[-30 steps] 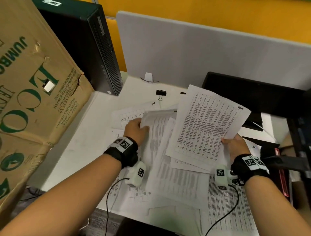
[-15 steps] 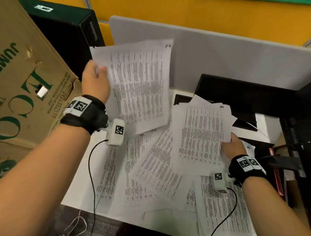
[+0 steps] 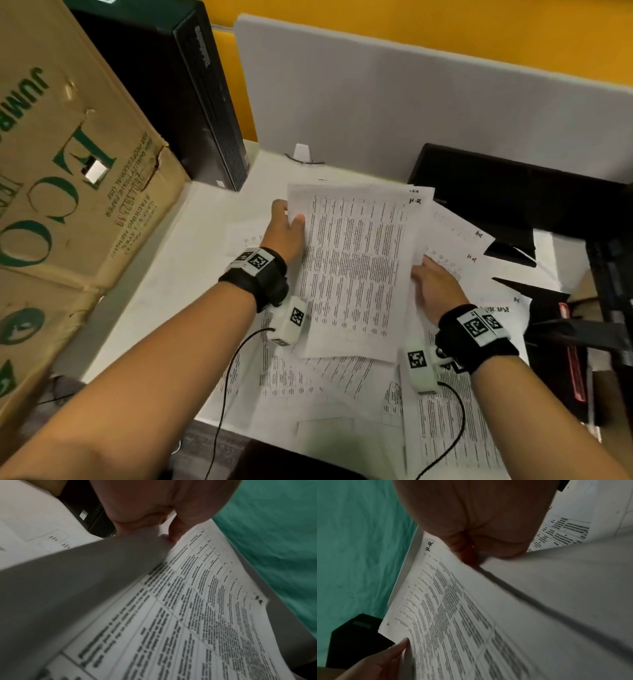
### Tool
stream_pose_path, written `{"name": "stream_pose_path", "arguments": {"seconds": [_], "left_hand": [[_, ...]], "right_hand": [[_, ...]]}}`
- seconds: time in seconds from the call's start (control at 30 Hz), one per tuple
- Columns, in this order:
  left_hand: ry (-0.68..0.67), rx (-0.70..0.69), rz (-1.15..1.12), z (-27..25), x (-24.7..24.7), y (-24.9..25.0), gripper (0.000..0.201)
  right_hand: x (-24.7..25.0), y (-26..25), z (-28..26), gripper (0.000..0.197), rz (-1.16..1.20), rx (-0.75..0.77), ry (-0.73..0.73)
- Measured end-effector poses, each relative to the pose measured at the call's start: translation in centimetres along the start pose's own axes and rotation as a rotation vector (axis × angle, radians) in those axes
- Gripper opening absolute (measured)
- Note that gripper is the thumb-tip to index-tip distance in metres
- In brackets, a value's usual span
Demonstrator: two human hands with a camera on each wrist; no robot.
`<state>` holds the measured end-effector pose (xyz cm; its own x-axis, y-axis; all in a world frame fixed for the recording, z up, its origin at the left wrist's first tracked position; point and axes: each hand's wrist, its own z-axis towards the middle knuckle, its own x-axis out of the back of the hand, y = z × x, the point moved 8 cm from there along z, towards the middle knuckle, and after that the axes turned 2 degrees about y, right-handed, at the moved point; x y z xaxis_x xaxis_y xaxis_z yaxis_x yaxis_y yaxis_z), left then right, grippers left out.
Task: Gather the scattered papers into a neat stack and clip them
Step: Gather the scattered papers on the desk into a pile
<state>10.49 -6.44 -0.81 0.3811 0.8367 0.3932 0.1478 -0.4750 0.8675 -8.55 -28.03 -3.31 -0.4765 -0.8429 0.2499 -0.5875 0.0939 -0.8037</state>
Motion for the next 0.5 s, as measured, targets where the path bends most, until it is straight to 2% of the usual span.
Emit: {"name": "stream_pose_path", "arguments": {"seconds": [0.07, 0.1, 0.13, 0.2, 0.27, 0.33, 0.43, 0.5], "left_hand": [[0.032, 0.014, -0.037, -0.1, 0.0, -0.5, 0.024], [0.053, 0.012, -0.046, -0.2, 0.0, -0.7, 0.023], [0.068, 0.011, -0.048, -0.2, 0.0, -1.0, 0.024], [0.049, 0.013, -0.058, -0.6, -0.3, -1.4, 0.030], [0.012, 0.029, -0.047, -0.8, -0.4, -2.2, 0.039], [0.018, 0.063, -0.017, -0.5, 0.3, -4.0, 0.040], [0.186, 0.173, 0.147, 0.5, 4.0, -7.2, 0.030], [0.273, 0.287, 0.276, 0.4, 6.7, -9.4, 0.032]], "right_hand": [[-0.7, 0.3, -0.2, 0.053, -0.082, -0.002, -0.029], [-0.9, 0.7, -0.3, 0.059, -0.058, -0.012, -0.054], [-1.1, 0.8, -0.4, 0.052, -0.014, -0.018, -0.055], [-1.5, 0.9, -0.4, 0.027, -0.069, 0.015, -0.072], [-1.2, 1.4, 0.4, 0.027, -0.210, 0.060, -0.010], [-0.2, 2.1, 1.4, 0.025, -0.215, 0.056, 0.071], [1.8, 2.9, 1.9, 0.025, -0.157, 0.012, 0.159], [3.1, 3.3, 2.1, 0.026, -0.168, 0.000, 0.204]]}}
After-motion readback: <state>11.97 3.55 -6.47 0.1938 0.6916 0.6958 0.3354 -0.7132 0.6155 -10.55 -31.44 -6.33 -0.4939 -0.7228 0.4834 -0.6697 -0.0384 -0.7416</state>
